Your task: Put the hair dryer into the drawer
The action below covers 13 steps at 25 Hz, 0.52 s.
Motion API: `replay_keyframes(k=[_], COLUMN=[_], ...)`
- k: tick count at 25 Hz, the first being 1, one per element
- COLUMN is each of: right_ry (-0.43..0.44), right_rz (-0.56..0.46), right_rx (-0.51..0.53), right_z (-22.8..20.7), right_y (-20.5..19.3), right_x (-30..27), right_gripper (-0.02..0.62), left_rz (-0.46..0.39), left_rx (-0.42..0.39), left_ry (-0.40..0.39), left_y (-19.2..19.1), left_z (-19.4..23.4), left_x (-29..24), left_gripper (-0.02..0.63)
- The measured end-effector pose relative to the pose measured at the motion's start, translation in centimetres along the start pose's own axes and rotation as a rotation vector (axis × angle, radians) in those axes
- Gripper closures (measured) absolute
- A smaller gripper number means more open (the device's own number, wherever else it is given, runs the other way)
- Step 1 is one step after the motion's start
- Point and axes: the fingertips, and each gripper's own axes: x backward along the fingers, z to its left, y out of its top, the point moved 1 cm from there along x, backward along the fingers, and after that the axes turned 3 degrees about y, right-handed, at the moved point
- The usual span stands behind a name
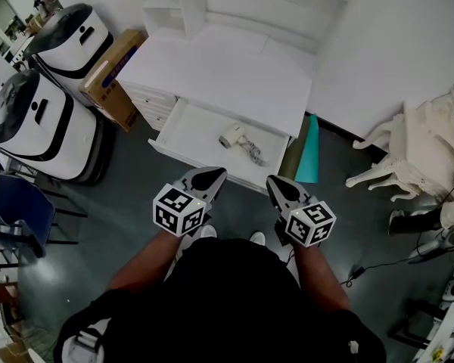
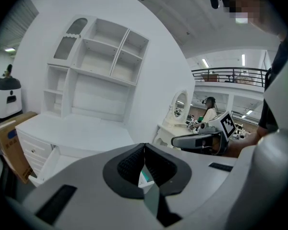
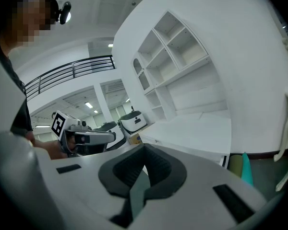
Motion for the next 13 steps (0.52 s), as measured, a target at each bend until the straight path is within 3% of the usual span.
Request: replay_keyframes(k=[13], right_ry=[0.005], right_rz=[0.011], right_rx=[0.019], right_z=[-0.13], right_y=[0.26], right_x=[0.00], right_gripper=[0.571], left_rz=[0.000], left_rx=[0.006], left_ry=[0.007], left_y=[-0.22], left_z=[0.15], left_x=[-0.11], left_gripper=[0.595])
